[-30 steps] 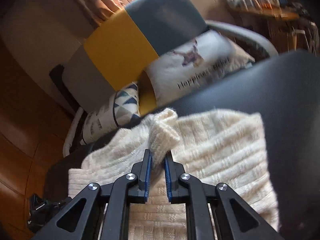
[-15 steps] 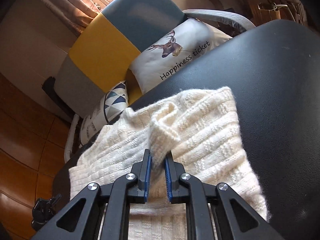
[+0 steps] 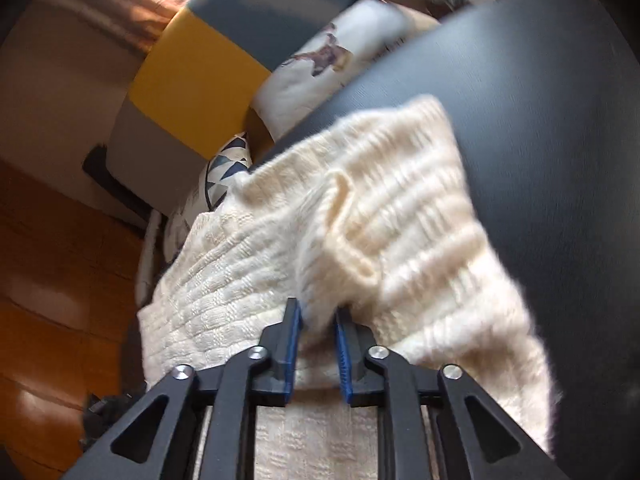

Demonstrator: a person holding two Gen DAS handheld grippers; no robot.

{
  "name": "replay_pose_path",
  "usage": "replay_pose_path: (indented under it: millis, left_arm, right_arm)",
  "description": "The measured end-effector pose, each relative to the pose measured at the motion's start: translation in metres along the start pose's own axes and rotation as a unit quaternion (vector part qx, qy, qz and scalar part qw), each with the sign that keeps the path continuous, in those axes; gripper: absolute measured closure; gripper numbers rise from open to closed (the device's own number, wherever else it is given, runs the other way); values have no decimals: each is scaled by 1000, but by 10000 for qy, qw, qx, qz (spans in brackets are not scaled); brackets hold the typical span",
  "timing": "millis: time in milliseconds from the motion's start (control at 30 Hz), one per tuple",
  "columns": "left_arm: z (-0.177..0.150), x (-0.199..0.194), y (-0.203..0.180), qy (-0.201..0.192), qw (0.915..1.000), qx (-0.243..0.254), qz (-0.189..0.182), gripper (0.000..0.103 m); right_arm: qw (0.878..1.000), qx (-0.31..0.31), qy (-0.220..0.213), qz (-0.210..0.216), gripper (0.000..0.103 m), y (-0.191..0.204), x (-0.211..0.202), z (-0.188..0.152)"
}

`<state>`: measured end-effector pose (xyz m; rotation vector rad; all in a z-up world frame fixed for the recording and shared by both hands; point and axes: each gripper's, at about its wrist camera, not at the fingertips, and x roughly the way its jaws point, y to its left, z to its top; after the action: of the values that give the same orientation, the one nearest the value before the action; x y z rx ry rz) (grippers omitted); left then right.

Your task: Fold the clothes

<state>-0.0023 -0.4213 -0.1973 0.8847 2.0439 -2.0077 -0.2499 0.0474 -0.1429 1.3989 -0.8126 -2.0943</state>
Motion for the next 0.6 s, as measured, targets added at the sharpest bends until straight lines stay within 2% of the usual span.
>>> replay_pose_path:
  millis: [67,100,167,233,300,333,367,433,500,600]
  left_arm:
    - [3,-7,5,27,9996,-197,-178,74]
    - [4,-8,6,44,9993,-265,-247,72]
    - [5,-7,5,80,9983,-414,-394,57]
    - [3,0,2,63,9980,-524,-354,50]
    - [1,4,-1,-2,9979,-588,-270,49]
    - [1,4,-2,-72,9979,-597,-232,54]
    - [0,3,-2,-142,9979,-606,-194,70]
    - [-1,-1,-3,-307,9975,-598,-204,97]
    - [-1,-12,-2,-521,9965,-534,-387,97]
    - [0,-19,7,-582,9970,-429,-273,97]
  right_arm:
    - [9991,299,-98,289,77,-11,-2,1]
    - [9987,371,-142,334,76,-13,-2,3]
    - [9980,480,-161,367,75,-15,-2,6]
    - [9988,383,-176,263,75,-11,0,8]
    - [9996,191,-174,85,75,-4,2,10]
    - [9999,69,-150,-16,80,0,3,11]
    - [9999,-20,-127,-18,85,4,2,11]
    - [9994,-201,-255,121,87,14,-9,13]
    - [9986,-224,-398,285,87,19,-20,14]
    - [9996,-202,-180,-10,88,11,-11,10]
